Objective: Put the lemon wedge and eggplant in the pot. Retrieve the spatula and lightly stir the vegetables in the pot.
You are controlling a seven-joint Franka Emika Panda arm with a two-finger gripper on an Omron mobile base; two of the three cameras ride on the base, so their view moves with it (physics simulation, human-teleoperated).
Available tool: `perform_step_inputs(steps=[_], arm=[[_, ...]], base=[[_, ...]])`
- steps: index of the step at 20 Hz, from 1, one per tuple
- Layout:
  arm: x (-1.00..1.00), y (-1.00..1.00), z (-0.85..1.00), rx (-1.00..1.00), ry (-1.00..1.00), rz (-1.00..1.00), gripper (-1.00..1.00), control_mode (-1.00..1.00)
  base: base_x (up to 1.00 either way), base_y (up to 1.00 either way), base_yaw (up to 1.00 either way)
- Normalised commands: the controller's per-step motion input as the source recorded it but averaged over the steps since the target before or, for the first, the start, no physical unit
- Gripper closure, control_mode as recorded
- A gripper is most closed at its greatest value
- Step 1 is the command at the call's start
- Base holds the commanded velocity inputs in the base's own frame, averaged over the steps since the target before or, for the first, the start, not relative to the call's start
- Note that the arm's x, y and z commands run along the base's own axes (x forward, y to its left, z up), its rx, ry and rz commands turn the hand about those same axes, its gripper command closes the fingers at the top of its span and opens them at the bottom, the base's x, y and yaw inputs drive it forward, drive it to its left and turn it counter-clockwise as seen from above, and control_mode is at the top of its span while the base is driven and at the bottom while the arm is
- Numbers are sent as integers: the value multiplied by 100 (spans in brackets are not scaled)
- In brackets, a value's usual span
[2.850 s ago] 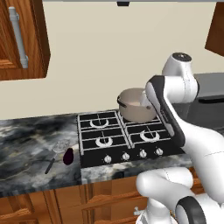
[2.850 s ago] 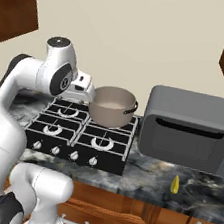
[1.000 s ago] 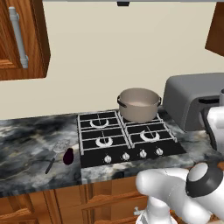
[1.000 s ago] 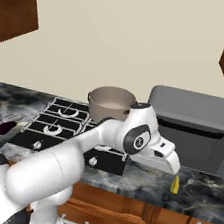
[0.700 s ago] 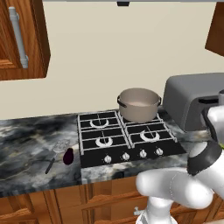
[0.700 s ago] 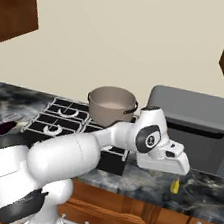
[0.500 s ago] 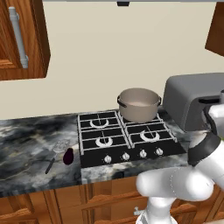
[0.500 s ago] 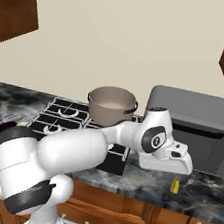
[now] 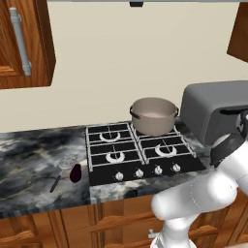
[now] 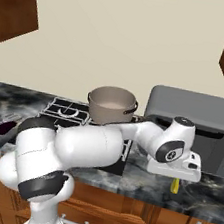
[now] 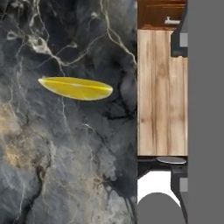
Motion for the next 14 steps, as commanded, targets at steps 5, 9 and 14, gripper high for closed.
perform_step_inputs(steps=[5,9,14], arm=[[36,-15,-25,9,-3,20,-100,-100],[43,-3,-22,7,0,16,-100,-100],[33,-14,-23,11,0,7,-100,-100]], base=[[0,0,0],[0,0,0],[0,0,0]])
